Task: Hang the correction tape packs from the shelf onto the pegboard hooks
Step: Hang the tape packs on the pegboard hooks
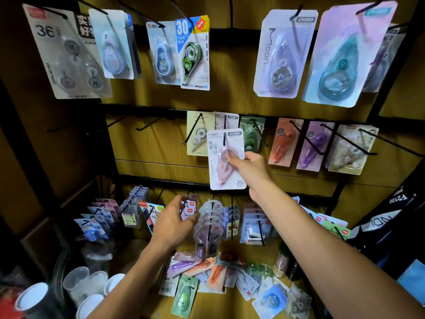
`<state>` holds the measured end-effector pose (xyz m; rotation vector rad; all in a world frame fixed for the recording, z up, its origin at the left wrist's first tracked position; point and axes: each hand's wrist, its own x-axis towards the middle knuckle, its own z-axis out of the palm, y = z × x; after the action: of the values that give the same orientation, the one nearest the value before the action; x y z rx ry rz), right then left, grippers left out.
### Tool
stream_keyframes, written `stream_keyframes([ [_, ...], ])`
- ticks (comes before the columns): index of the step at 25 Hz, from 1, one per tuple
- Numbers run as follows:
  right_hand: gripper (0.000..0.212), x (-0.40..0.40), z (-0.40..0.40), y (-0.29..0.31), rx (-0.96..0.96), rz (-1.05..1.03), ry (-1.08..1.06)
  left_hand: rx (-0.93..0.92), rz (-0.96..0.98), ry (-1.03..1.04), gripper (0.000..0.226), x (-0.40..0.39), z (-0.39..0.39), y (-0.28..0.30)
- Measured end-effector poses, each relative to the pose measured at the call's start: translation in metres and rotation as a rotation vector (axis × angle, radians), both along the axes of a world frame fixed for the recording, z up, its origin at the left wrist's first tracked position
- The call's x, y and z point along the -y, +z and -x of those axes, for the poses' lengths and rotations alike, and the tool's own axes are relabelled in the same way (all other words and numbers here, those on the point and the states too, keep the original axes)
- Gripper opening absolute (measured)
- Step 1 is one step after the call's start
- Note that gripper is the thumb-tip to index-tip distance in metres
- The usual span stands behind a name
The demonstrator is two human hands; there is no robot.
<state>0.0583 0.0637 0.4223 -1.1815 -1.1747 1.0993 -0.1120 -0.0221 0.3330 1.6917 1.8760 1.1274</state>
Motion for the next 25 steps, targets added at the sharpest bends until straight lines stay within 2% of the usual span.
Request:
stream_keyframes([
  [3,0.049,-0.049,0.009,-0.004,0.005,0.042,-0.069,-0.001,0.002,-0.014,0.042,-0.016,0.008,-0.008],
  [6,0.035,-0.097,0.016,-0.002,-0.026,0.046,-0.109,0.015,0.012,-0.014,0.044,-0.036,0.019,-0.020],
  [10,0.068,-0.135,0.021,-0.007,-0.064,0.100,-0.085,0.008,0.025,-0.009,0.042,-0.059,0.030,-0.036],
  [12,0.076,-0.146,0.022,-0.013,-0.065,0.117,-0.075,-0.004,0.021,-0.009,0.041,-0.066,0.032,-0.043],
  [14,0.070,-0.147,0.023,-0.017,-0.075,0.174,-0.084,-0.014,0.018,-0.015,0.038,-0.070,0.032,-0.050],
  [18,0.033,-0.112,0.013,-0.033,0.010,0.192,-0.172,0.050,0.056,-0.014,0.035,-0.060,0.024,-0.053],
  [21,0.031,-0.054,-0.011,-0.064,0.060,0.112,-0.217,0.098,0.135,0.026,0.042,-0.034,0.009,-0.066],
  [25,0.007,0.042,-0.055,-0.138,-0.022,-0.010,-0.329,0.169,0.083,-0.007,0.033,0.018,-0.031,-0.100],
])
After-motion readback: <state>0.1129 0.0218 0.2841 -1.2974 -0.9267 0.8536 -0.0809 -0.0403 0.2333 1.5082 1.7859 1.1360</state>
